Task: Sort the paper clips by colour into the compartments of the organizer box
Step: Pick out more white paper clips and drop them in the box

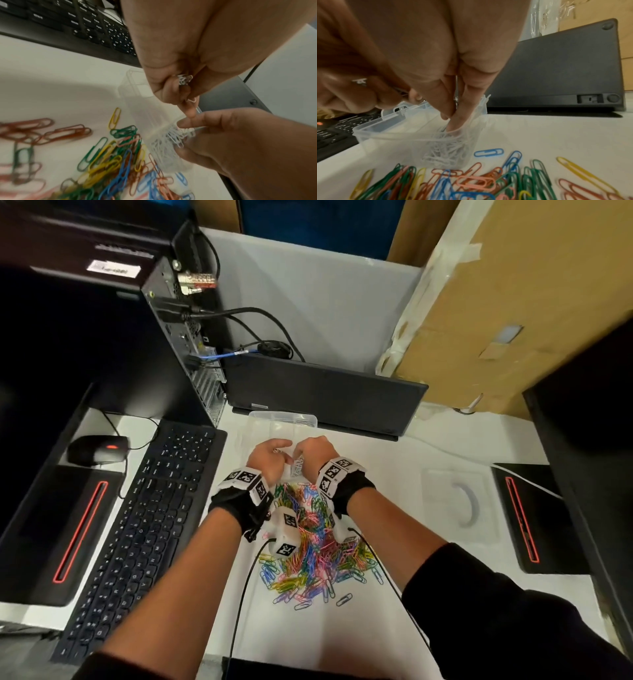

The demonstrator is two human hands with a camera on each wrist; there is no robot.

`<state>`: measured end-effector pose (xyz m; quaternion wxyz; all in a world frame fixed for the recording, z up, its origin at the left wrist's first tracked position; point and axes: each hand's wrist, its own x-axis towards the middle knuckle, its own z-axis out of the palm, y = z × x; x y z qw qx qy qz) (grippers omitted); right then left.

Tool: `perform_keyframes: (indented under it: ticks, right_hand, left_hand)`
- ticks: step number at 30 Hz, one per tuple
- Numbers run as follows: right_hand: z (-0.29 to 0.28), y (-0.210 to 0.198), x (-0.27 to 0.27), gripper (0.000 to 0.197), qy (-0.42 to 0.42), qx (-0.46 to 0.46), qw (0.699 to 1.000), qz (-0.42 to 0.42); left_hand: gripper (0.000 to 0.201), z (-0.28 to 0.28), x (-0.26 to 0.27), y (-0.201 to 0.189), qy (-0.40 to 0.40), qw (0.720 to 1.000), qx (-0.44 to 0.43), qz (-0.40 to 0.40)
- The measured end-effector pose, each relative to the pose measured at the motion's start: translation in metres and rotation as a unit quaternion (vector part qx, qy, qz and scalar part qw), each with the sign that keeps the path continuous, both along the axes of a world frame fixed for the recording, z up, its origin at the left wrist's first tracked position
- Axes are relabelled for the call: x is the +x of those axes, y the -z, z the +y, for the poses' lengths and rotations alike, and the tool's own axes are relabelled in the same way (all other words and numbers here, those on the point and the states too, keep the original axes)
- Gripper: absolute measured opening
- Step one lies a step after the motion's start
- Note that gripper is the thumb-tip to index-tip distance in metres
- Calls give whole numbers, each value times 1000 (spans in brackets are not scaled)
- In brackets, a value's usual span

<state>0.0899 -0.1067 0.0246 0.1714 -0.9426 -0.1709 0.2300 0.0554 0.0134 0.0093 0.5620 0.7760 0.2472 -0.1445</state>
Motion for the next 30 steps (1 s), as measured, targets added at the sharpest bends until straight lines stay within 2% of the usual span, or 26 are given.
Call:
perform_keyframes:
  ticks: [2, 4, 7, 11, 15, 19, 21, 23, 26, 30]
  right_hand:
    - [-3, 2, -1, 38, -14, 11, 1000, 1]
    - [-6, 4, -2, 39, -31, 26, 999, -1]
    - [-16, 4, -5, 39, -23, 58, 998, -12]
    - [-37, 1, -12, 24, 25, 102, 993, -51]
    - [-62, 7, -24, 11, 61, 110, 991, -46]
    - [-77, 21, -46, 14, 60, 109, 992, -13]
    - [-79, 28, -57, 17, 58, 109, 992, 10]
    - [-79, 34, -64, 17, 56, 111, 992, 28]
    - [-73, 43, -70, 18, 37, 117, 992, 42]
    - [-57, 50, -73, 12, 45, 118, 992, 17]
  left_hand:
    - [36, 5, 1, 0, -4, 1000, 25, -11]
    - [41, 14, 1, -1, -18, 999, 32, -5]
    - [43, 26, 2, 0, -16, 999, 45, 1]
    - [42, 18, 3, -7, 67, 993, 93, -3]
    - [27, -2, 12, -13, 161, 976, 149, 15]
    - [25, -18, 22, -17, 233, 943, 240, 1]
    - [24, -21, 25, -17, 244, 931, 269, -24]
    - [23, -21, 24, -15, 251, 929, 269, -42]
    - [24, -16, 18, -11, 241, 942, 226, -66]
    - [31, -5, 2, -7, 232, 950, 181, -104]
